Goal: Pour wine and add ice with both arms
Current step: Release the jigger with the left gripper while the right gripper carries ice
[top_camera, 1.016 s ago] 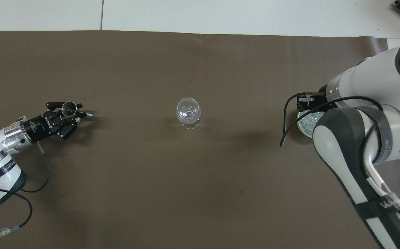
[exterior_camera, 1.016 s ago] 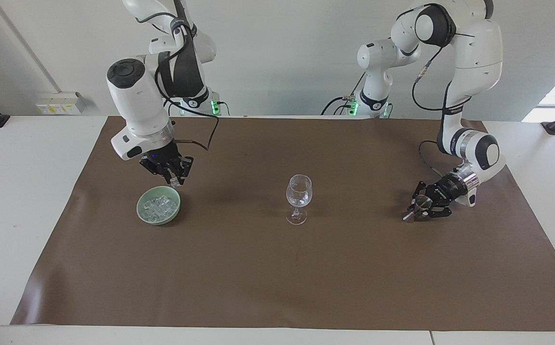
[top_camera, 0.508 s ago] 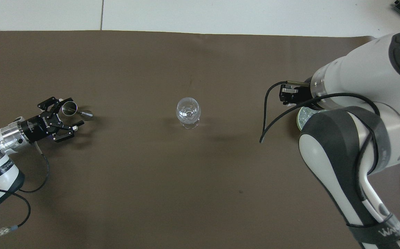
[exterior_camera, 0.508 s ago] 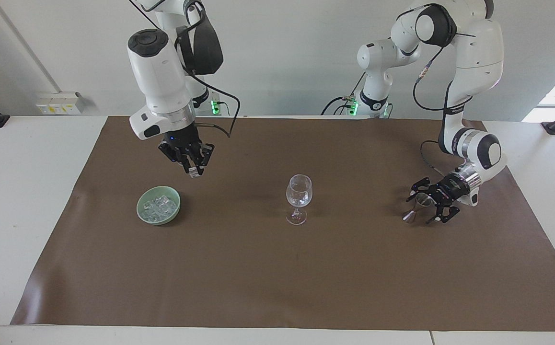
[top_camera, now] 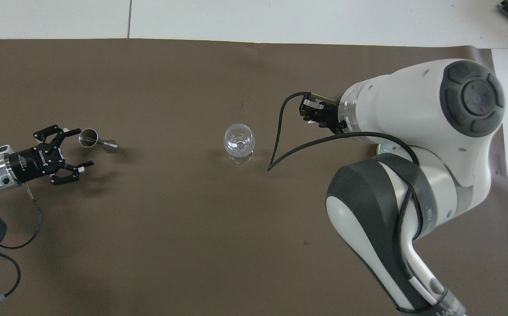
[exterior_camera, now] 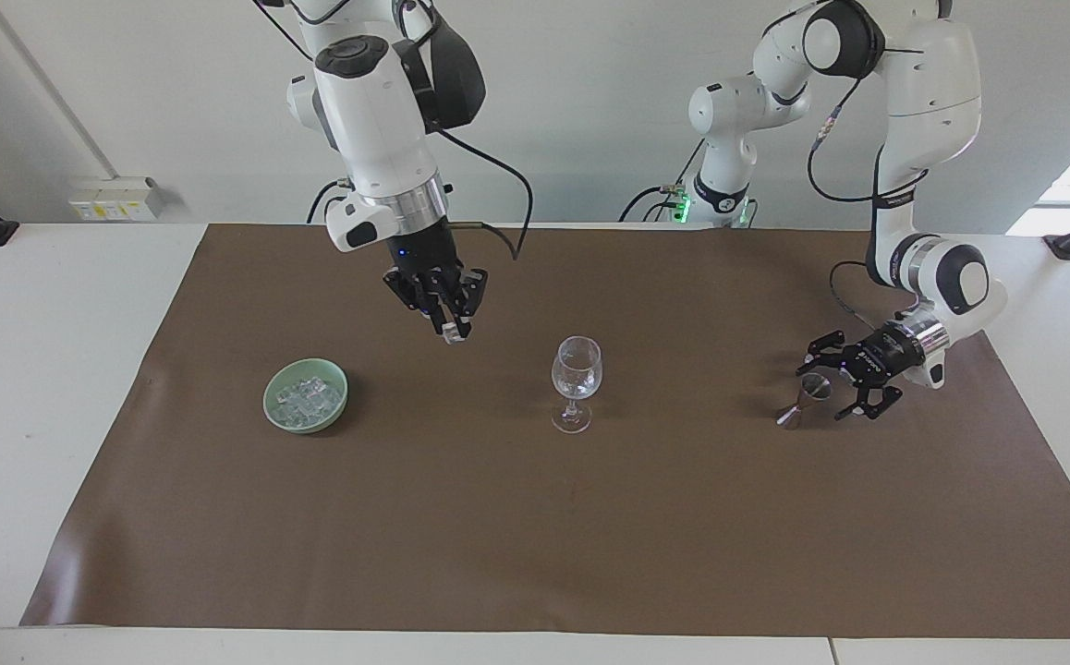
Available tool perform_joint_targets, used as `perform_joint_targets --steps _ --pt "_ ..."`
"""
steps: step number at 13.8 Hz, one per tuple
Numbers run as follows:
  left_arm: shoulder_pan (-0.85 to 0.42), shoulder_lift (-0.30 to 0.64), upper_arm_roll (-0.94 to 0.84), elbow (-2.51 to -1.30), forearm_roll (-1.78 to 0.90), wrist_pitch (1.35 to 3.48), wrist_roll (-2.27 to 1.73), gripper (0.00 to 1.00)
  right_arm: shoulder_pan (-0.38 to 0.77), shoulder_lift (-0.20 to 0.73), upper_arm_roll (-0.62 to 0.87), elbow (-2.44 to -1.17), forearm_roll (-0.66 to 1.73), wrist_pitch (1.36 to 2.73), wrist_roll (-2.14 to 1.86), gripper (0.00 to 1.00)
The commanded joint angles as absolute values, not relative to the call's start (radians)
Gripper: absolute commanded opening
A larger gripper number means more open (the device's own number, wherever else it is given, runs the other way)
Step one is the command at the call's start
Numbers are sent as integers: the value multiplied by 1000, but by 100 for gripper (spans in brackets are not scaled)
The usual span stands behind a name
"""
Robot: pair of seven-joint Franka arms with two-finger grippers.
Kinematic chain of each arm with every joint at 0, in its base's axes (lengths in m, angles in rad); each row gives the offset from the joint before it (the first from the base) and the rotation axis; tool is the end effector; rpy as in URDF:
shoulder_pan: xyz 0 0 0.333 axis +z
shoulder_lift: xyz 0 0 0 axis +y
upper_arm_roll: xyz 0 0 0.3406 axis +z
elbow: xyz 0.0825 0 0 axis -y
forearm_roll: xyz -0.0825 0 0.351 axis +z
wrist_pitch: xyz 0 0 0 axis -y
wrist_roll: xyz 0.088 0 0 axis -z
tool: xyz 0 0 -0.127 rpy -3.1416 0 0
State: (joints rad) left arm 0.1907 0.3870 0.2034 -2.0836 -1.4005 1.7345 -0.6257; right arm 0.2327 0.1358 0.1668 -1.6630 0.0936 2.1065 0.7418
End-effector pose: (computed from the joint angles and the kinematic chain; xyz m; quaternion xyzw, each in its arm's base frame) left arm 0.5412 0.1010 0.2934 0.4830 0.6476 -0.3230 0.4930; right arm 0.5624 0.2372 0.5674 -0.9686 0.1876 -0.1001 0.1289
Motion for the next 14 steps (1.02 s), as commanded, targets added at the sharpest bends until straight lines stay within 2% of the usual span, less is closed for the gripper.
perform_joint_targets --steps 1,5,10,14 --pt "193 361 210 -2036 -1281 1729 -624 100 288 166 170 -1648 138 2204 857 0" --pt "215 354 210 -1939 -1085 1698 -611 100 371 208 170 -1643 118 2298 989 0" --pt "193 330 209 -1801 -844 1704 -513 100 416 250 167 -1647 115 2322 1012 0" --pt "158 275 207 -1761 -695 1720 -430 100 416 262 170 -1655 86 2362 1015 0"
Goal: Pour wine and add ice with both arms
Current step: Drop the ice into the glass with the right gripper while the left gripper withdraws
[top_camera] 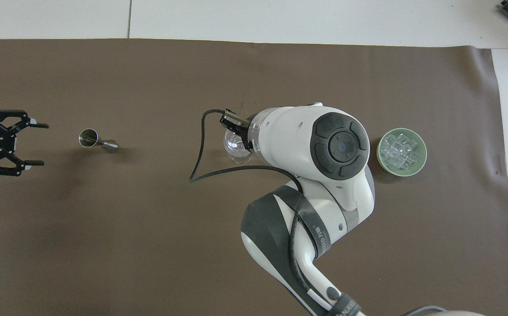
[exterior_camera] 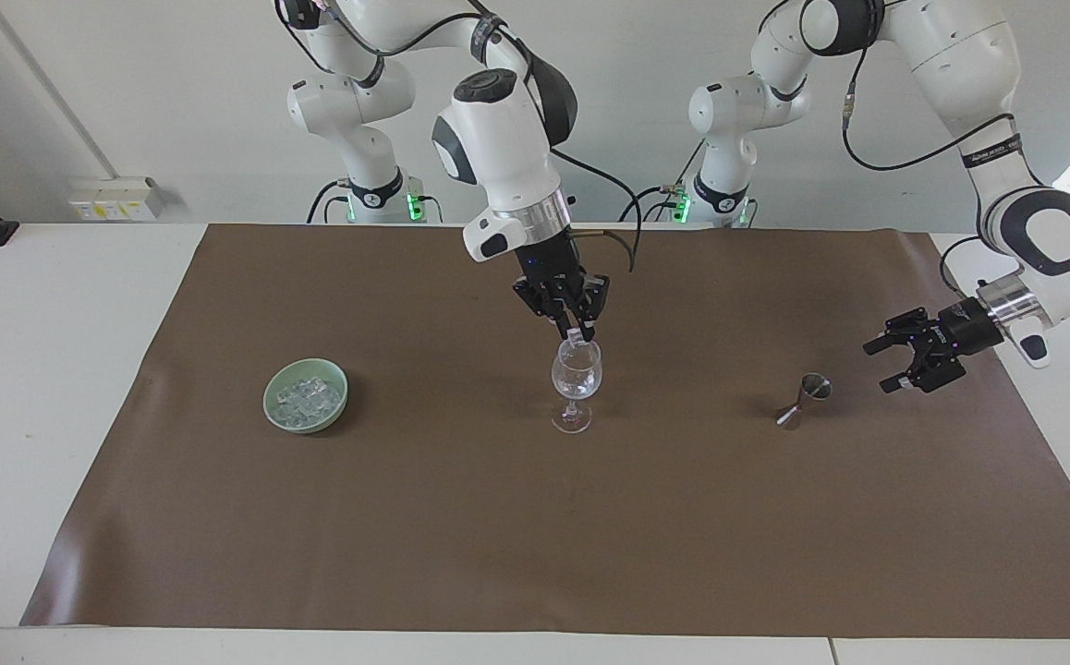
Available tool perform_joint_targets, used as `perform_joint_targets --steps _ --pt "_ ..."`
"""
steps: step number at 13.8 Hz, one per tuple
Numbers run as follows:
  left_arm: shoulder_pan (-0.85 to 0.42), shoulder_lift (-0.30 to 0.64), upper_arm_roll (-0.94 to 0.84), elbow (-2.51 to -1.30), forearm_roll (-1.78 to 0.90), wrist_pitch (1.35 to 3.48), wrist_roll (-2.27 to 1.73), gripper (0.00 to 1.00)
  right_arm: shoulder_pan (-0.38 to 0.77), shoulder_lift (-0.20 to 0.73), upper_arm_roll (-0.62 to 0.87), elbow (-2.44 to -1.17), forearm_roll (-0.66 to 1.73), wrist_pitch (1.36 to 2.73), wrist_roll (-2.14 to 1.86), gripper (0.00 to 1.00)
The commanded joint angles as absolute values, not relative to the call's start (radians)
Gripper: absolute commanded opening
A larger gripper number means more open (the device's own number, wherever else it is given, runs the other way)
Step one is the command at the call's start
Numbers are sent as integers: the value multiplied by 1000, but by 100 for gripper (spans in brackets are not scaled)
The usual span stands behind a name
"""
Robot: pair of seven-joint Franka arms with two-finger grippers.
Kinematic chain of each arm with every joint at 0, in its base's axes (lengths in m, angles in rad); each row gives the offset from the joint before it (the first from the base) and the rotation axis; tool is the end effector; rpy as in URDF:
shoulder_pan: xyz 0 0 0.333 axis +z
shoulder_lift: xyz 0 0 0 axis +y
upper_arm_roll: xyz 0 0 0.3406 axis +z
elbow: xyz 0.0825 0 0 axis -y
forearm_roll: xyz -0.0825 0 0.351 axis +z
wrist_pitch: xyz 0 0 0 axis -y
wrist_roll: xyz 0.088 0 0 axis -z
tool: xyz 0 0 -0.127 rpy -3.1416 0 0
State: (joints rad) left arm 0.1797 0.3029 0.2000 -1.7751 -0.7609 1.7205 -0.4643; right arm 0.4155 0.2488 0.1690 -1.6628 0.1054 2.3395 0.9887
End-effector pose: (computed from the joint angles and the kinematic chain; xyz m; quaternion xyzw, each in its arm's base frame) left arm 0.5702 0.1334 0.4110 0.7947 0.4877 -0.1739 0.3168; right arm 0.5502 0.3542 0.5266 -0.9475 0.2294 -0.1050 0.1965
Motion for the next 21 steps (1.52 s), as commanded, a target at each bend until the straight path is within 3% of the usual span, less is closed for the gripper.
perform_joint_targets --steps 1,6,10,12,14,18,21 --pt "156 262 207 -1750 -671 1715 -428 100 417 273 170 -1654 86 2364 1015 0" --pt "78 170 203 -1733 -553 1715 -396 100 416 284 170 -1658 84 2393 1012 0" --pt "3 134 199 -1704 -457 1713 -345 100 416 282 170 -1681 84 2393 1008 15" --pt "-64 91 198 -1704 -338 1723 -322 100 416 282 170 -1680 84 2393 1008 29" --pt "-124 57 198 -1703 -269 1738 -321 100 416 284 170 -1677 84 2393 1012 54" --pt "-155 14 195 -1671 -236 1738 -132 100 420 282 170 -1661 86 2382 1022 62" --pt "-155 14 192 -1614 -181 1712 -85 100 417 275 160 -1640 83 2361 1028 89"
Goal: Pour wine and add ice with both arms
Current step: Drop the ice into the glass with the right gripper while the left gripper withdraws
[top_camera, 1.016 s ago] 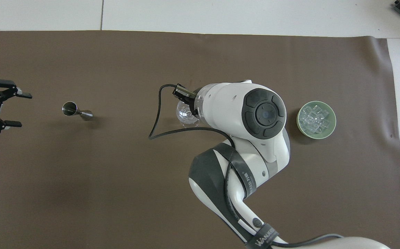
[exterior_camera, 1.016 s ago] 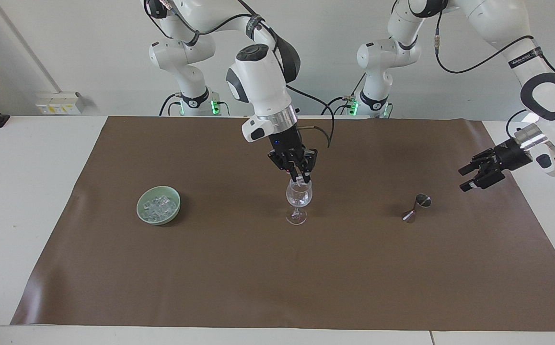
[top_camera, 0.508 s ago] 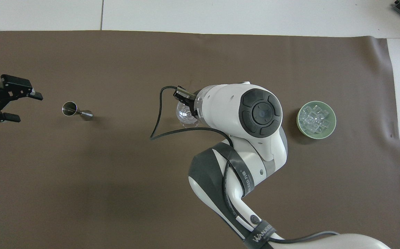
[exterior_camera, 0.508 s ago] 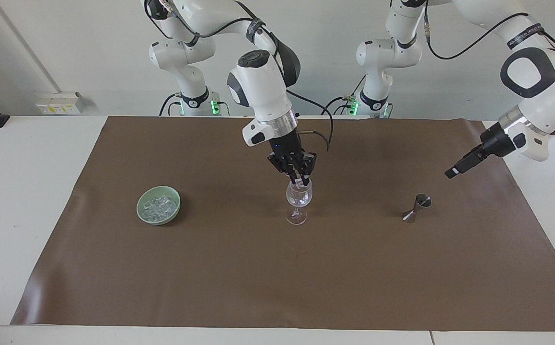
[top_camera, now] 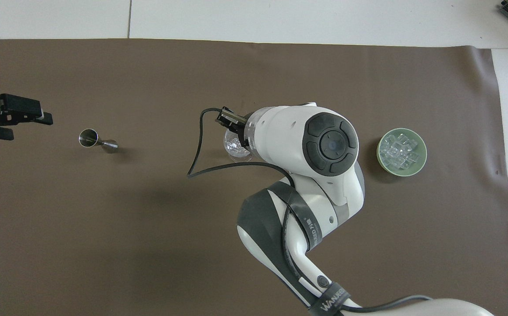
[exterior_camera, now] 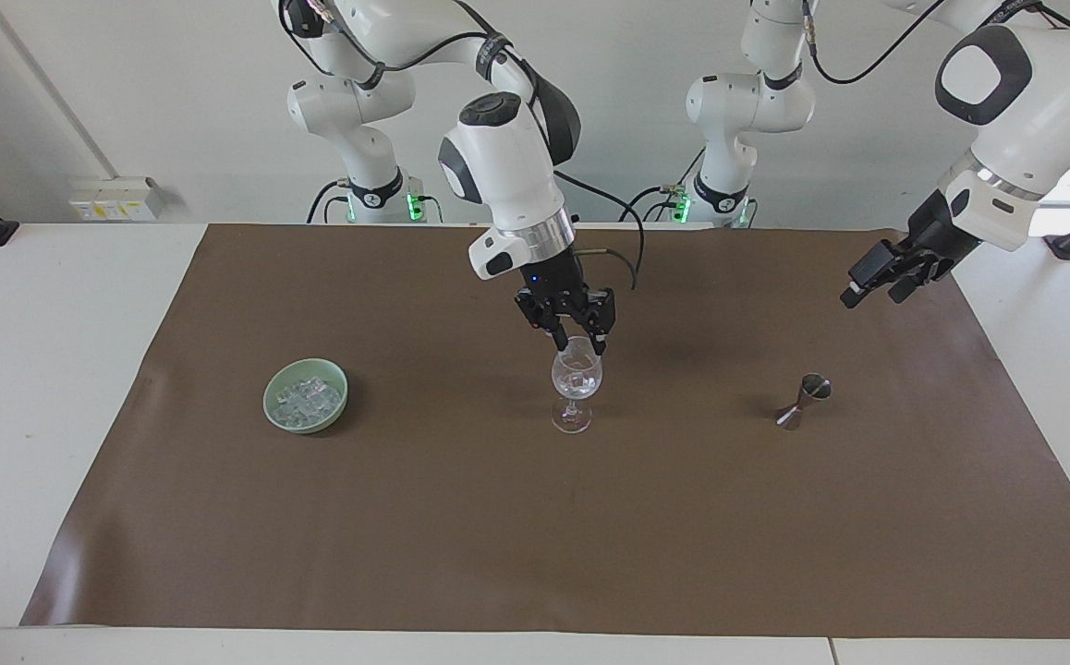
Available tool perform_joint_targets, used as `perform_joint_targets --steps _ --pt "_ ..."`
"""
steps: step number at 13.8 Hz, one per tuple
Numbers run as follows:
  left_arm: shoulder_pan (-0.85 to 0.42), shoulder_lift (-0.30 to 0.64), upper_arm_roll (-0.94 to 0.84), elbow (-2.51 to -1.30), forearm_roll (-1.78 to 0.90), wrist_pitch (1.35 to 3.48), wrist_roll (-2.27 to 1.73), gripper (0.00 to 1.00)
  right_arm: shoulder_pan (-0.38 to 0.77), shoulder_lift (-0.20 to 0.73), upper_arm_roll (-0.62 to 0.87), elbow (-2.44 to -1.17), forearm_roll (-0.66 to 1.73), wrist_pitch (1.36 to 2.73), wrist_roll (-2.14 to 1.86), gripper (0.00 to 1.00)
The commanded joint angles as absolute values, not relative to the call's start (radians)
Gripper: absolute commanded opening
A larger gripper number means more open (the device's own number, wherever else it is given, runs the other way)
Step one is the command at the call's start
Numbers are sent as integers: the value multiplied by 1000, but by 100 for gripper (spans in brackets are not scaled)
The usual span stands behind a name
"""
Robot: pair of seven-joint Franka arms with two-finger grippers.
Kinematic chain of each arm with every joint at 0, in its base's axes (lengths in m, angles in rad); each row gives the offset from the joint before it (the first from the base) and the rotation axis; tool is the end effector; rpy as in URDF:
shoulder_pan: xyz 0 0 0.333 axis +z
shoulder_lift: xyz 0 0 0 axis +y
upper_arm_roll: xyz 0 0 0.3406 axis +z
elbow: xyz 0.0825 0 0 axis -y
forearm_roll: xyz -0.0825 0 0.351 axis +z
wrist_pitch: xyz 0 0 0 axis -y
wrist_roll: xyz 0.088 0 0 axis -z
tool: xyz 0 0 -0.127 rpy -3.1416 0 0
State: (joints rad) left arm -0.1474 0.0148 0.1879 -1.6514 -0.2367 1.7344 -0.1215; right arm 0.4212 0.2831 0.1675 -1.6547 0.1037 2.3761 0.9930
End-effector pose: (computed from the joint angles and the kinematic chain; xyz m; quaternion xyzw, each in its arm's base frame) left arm 0.5421 -0.0048 0.6035 0.9881 0.0954 0.0293 0.1170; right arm 0.5583 0.3605 0.5130 -0.9458 0.2315 -0.1073 0.2011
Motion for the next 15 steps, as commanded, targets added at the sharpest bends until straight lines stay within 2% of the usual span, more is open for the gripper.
perform_joint_targets --steps 1,6,15 --pt "-155 14 192 -1594 -164 1700 -60 100 410 259 150 -1635 72 2340 1023 100" --pt "-121 2 210 -1530 -161 1638 59 100 330 189 138 -1637 -124 2235 947 100" --pt "-86 -75 155 -1523 -97 1525 127 100 158 88 140 -1638 -129 2016 651 100"
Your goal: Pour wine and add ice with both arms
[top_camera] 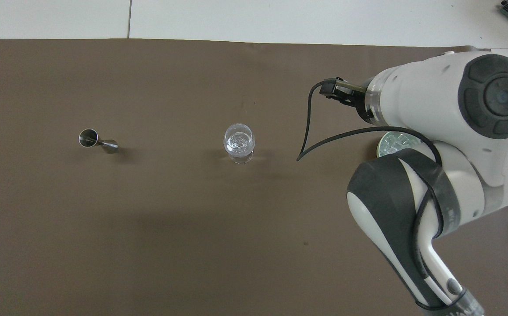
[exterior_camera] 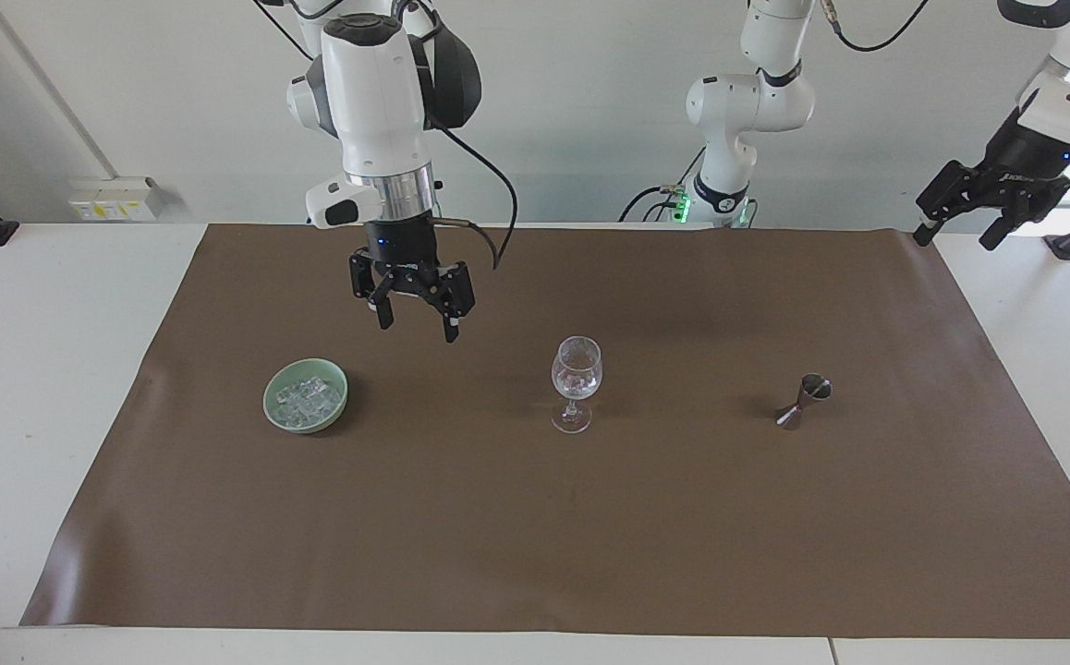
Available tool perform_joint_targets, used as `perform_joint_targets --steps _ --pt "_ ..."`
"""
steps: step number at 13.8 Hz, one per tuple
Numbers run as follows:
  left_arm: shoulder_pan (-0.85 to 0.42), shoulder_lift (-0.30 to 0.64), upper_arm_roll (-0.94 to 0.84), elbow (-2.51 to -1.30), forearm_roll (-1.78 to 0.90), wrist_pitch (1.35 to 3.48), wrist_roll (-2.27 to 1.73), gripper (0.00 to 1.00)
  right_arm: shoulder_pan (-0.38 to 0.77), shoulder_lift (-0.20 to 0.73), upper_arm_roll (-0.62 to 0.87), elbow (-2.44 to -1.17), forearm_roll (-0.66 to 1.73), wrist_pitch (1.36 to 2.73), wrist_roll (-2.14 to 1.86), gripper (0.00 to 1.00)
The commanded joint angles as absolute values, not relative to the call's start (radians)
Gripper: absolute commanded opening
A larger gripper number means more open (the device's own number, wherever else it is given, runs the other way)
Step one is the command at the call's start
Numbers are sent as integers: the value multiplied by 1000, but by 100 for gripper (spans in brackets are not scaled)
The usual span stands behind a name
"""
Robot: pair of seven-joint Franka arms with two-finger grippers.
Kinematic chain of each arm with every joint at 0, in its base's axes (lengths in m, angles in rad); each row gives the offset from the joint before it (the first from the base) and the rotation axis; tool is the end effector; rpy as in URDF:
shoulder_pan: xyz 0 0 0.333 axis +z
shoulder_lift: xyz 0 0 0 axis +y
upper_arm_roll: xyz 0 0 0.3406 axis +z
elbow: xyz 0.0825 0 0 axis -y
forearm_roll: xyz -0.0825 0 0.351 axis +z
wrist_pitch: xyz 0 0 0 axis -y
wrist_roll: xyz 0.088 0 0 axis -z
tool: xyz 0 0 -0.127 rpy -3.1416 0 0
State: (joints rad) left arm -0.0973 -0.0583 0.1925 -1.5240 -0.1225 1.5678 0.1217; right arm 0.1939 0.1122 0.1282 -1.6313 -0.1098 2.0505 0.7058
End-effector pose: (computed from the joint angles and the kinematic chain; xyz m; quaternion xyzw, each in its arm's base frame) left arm 0.5025 0.0361 0.6799 0.9964 -0.0164 0.0573 0.0608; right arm 0.5750 0.1792 0.5895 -0.9720 0.1724 -0.1555 0.0362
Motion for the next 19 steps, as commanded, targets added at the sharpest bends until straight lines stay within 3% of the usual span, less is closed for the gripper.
perform_joint_targets --steps 1,4,10,12,19 --pt "-62 -80 132 -1525 -97 1525 123 100 135 69 138 -1640 -123 1987 615 100" --pt "90 -87 -50 -1540 -97 1525 123 100 106 20 92 -1640 -106 1864 467 100" --pt "31 -95 -35 -1569 -84 1497 98 100 103 -35 -31 -1649 -48 1709 281 100" --pt "-30 -95 17 -1569 -46 1490 97 100 43 -35 -40 -1651 -5 1706 189 100" --pt "-61 -124 29 -1635 -44 1500 -12 100 55 -61 -106 -1651 2 1674 153 100"
